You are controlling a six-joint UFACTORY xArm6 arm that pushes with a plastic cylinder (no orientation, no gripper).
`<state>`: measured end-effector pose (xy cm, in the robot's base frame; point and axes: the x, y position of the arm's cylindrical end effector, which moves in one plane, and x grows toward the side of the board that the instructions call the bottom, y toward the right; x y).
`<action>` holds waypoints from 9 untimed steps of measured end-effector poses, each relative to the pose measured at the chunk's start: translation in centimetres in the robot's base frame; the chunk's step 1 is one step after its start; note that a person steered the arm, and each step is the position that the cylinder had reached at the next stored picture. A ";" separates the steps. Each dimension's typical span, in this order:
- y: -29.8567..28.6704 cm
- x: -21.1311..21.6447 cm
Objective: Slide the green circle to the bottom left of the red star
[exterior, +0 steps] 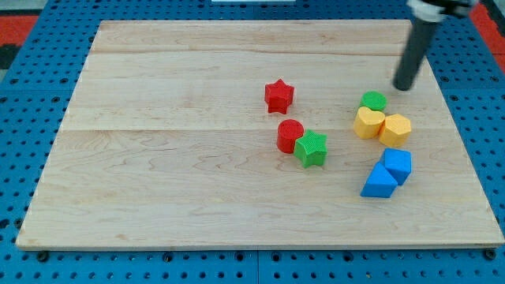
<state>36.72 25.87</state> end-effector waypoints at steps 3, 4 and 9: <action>-10.0 4.3; -15.9 4.3; -29.7 14.4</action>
<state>51.07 -3.87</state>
